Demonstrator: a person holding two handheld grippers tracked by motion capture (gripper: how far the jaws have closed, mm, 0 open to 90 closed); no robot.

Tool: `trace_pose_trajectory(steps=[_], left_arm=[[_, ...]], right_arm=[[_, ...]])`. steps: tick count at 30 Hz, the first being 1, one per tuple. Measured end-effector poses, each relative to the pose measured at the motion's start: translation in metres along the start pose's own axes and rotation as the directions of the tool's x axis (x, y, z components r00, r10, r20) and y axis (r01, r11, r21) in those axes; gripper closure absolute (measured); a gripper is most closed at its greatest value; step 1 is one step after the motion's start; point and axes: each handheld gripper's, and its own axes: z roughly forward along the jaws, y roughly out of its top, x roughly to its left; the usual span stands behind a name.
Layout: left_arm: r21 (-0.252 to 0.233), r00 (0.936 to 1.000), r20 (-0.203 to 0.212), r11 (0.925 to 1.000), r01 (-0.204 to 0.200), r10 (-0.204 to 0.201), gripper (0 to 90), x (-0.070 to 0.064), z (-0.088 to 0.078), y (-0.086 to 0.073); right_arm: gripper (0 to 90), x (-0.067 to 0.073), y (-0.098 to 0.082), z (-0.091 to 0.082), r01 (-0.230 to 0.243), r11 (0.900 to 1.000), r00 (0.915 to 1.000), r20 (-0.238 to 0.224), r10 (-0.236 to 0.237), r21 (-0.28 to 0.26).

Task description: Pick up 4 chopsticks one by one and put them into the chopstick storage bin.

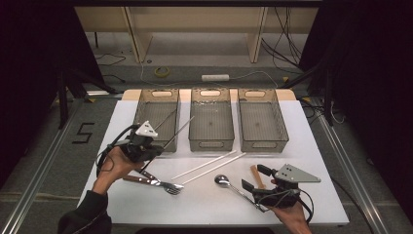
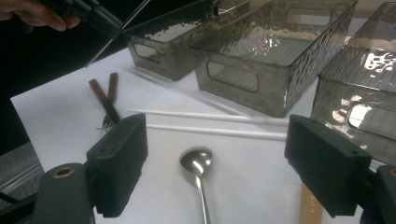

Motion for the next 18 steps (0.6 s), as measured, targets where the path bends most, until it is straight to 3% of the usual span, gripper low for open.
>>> trace_pose_trajectory(steps=[8, 18], left_arm=[[-0.052, 0.9972, -0.055, 0.9975, 0.049, -0.051, 84.6, 0.022, -0.004, 0.008], [-0.073, 0.9910, -0.099, 0.9939, 0.083, -0.090, 84.6, 0.043, -0.008, 0.020]], right_arm=[[21.6, 0.000, 0.000, 0.001, -0.001, 1.000, 1.0000, -0.003, 0.001, 0.000], [21.7, 0.000, 0.000, -0.001, 0.001, 1.000, 1.0000, -0.004, -0.001, -0.002]])
